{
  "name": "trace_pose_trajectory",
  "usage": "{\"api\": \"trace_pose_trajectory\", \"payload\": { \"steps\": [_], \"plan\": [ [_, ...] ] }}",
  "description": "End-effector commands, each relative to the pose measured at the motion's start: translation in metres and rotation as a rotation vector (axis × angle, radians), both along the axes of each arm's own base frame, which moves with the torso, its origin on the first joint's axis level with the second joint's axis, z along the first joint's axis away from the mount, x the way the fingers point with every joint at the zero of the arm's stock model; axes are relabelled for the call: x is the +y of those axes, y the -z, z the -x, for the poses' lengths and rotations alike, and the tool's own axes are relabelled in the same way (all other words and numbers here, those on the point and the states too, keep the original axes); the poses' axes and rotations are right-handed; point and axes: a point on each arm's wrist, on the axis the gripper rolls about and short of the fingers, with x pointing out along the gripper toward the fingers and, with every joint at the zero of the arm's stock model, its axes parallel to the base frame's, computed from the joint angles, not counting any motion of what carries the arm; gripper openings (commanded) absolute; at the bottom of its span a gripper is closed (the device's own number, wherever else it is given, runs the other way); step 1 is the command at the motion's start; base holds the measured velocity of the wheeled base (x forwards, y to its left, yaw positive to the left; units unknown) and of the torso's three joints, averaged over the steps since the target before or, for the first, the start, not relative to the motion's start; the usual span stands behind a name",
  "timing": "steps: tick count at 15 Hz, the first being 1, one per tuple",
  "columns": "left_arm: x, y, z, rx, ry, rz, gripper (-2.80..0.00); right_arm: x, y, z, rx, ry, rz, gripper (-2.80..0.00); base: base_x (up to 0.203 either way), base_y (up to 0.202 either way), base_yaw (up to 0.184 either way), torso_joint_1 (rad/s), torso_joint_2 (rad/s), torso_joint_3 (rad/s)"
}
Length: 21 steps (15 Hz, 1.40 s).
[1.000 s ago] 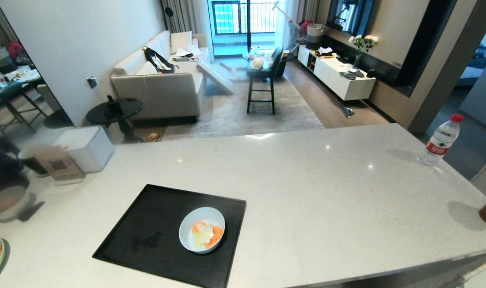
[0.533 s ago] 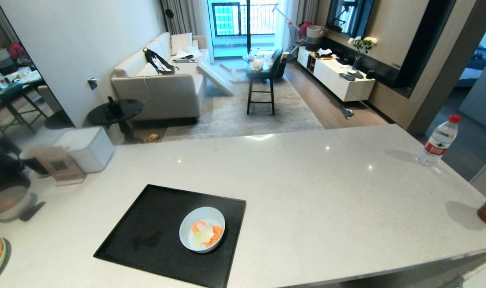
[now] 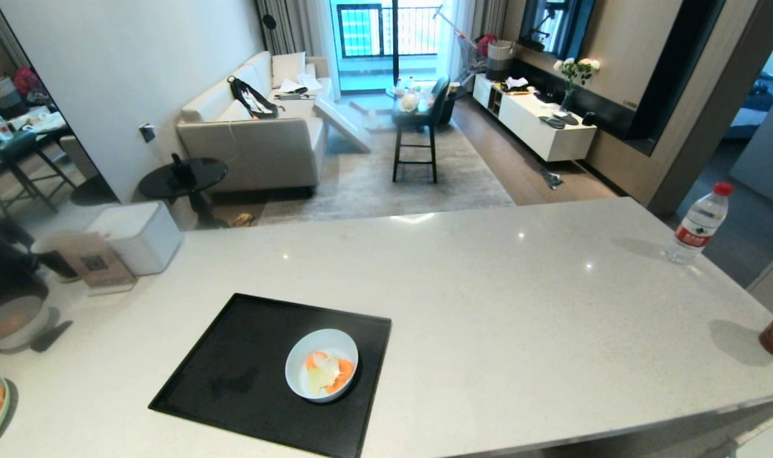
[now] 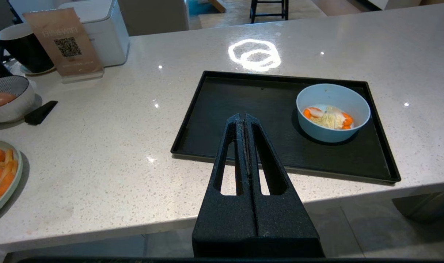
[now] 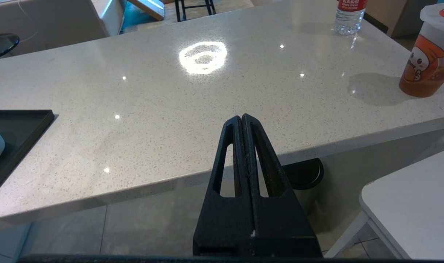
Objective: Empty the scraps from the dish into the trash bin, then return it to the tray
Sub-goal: Pick up the bowl with leftover food
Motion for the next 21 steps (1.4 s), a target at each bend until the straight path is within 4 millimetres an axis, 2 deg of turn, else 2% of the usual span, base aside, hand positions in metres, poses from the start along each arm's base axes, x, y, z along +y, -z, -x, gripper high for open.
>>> {"api": "trace_pose_trajectory", "payload": {
  "steps": [1, 3, 6, 8, 11, 16, 18, 21],
  "plan": [
    [0.000, 0.000, 0.000, 0.000, 0.000, 0.003, -2.80, 0.000, 0.000, 0.000, -0.001, 0.000, -0.001, -2.80, 0.000, 0.000, 0.000, 0.000, 0.00, 0.000],
    [0.000, -0.005, 0.002, -0.009, 0.002, 0.001, -2.80, 0.000, 0.000, 0.000, -0.001, 0.000, -0.001, -2.80, 0.000, 0.000, 0.000, 0.000, 0.00, 0.000],
    [-0.001, -0.036, 0.011, 0.053, 0.049, -0.019, -2.80, 0.000, 0.000, 0.000, -0.001, 0.000, -0.001, -2.80, 0.000, 0.000, 0.000, 0.000, 0.00, 0.000],
    [-0.002, -0.055, 0.001, 0.171, 0.095, -0.069, -2.80, 0.000, 0.000, 0.000, -0.001, 0.000, -0.001, -2.80, 0.000, 0.000, 0.000, 0.000, 0.00, 0.000],
    [-0.003, -0.075, -0.027, 0.333, 0.173, -0.187, -2.80, 0.000, 0.000, 0.000, -0.001, 0.001, -0.001, -2.80, 0.000, 0.000, 0.000, 0.000, 0.00, 0.000],
    [-0.010, -0.096, -0.087, 0.544, 0.370, -0.340, -2.80, 0.000, 0.000, 0.000, -0.001, 0.000, -0.001, -2.80, 0.000, 0.000, 0.000, 0.000, 0.00, 0.000],
    [-0.021, -0.101, -0.110, 0.600, 0.452, -0.392, -2.80, 0.000, 0.000, 0.000, -0.001, 0.002, -0.001, -2.80, 0.000, 0.000, 0.000, 0.000, 0.00, 0.000],
    [-0.045, -0.106, -0.143, 0.678, 0.479, -0.478, -2.80, 0.000, 0.000, 0.000, -0.001, 0.000, -0.001, -2.80, 0.000, 0.000, 0.000, 0.000, 0.00, 0.000]
  ]
}}
